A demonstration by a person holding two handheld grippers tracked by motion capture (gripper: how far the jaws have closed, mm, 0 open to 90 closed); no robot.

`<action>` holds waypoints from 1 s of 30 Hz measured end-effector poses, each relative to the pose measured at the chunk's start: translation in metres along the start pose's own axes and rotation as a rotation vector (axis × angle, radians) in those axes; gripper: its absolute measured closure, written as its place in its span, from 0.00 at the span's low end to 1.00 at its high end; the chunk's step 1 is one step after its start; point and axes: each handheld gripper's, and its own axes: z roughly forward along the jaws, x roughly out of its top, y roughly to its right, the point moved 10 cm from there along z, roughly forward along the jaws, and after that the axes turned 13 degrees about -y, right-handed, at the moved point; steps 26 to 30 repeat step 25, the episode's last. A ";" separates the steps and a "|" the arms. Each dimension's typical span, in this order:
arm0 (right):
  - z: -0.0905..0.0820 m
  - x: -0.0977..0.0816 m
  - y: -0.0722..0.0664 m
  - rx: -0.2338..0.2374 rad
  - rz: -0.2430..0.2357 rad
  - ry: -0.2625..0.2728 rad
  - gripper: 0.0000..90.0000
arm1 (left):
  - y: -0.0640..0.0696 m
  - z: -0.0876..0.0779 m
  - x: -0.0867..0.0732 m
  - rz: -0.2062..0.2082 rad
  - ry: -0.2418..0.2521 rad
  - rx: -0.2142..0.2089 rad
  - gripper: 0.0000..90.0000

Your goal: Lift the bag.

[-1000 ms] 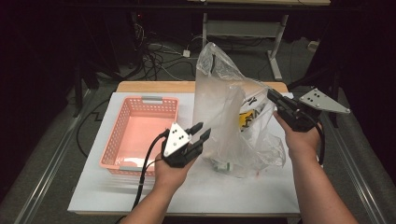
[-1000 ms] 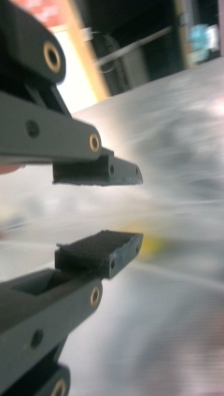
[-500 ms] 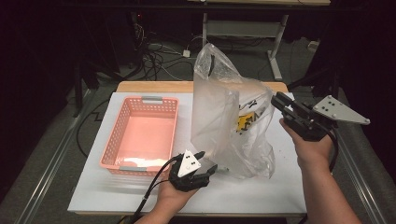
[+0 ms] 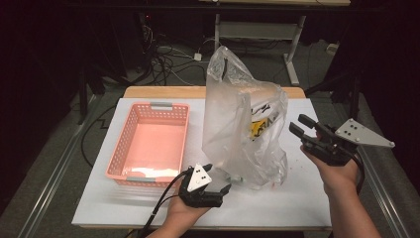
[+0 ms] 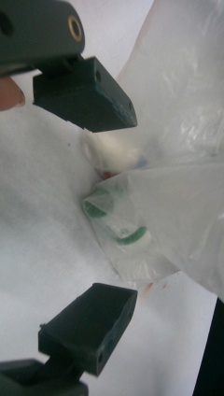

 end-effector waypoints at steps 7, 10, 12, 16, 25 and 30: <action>0.013 -0.050 -0.007 0.043 0.020 -0.110 0.37 | 0.000 0.006 -0.002 -0.014 -0.014 -0.011 0.10; 0.019 -0.072 -0.011 0.043 0.040 -0.149 0.27 | 0.000 0.007 -0.003 -0.016 -0.016 -0.016 0.07; 0.023 -0.086 -0.013 0.046 0.048 -0.173 0.20 | 0.000 0.008 -0.003 -0.020 -0.018 -0.019 0.03; 0.030 -0.115 -0.016 0.044 0.070 -0.225 0.05 | 0.001 0.010 -0.003 -0.022 -0.020 -0.016 0.00; 0.036 -0.139 -0.016 0.026 0.079 -0.253 0.00 | 0.001 0.011 -0.006 -0.033 -0.021 -0.020 0.00; 0.036 -0.139 -0.016 0.026 0.079 -0.253 0.00 | 0.001 0.011 -0.006 -0.033 -0.021 -0.020 0.00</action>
